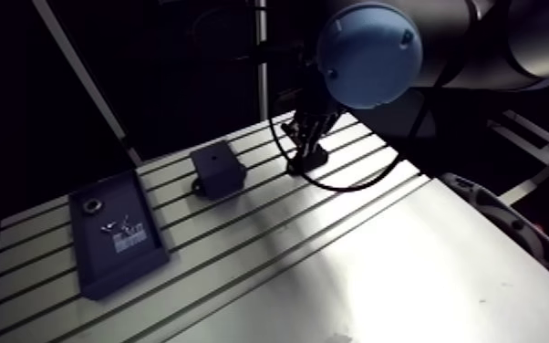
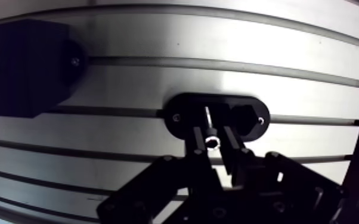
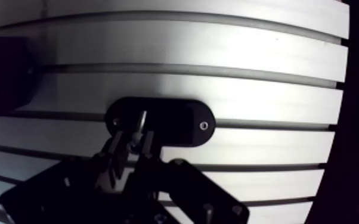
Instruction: Pick up the M10 bolt and insert it into the hole until fully seated.
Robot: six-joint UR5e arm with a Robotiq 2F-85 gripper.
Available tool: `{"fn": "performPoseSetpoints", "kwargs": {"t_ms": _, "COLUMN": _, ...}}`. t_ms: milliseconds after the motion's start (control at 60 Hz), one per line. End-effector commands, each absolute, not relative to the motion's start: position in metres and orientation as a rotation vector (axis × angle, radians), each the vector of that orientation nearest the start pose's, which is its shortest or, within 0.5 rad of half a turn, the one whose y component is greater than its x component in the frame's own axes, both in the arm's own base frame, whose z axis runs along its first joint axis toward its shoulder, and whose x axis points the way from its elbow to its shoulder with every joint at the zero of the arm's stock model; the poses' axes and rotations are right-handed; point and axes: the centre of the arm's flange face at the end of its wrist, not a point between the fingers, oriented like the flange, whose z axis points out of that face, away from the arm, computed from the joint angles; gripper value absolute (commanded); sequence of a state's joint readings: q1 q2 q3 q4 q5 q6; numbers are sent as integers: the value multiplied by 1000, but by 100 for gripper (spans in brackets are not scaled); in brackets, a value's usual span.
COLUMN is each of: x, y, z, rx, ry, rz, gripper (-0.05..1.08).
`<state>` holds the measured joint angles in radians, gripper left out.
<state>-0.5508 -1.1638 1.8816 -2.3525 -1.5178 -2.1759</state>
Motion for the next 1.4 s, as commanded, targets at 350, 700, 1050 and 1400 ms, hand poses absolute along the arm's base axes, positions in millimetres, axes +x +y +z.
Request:
{"fn": "performPoseSetpoints", "kwargs": {"t_ms": 350, "x": -559, "y": 180, "z": 209, "rx": -89, "ry": 3236, "rz": -10, "gripper": 83}}
{"fn": "performPoseSetpoints", "kwargs": {"t_ms": 700, "x": -563, "y": 181, "z": 239, "rx": -53, "ry": 3278, "rz": 16, "gripper": 95}}
{"fn": "performPoseSetpoints", "kwargs": {"t_ms": 1050, "x": -580, "y": 155, "z": 282, "rx": -49, "ry": 3259, "rz": -20, "gripper": 108}}
{"fn": "performPoseSetpoints", "kwargs": {"t_ms": 1400, "x": -612, "y": 113, "z": 345, "rx": 59, "ry": 3086, "rz": 8, "gripper": 108}}
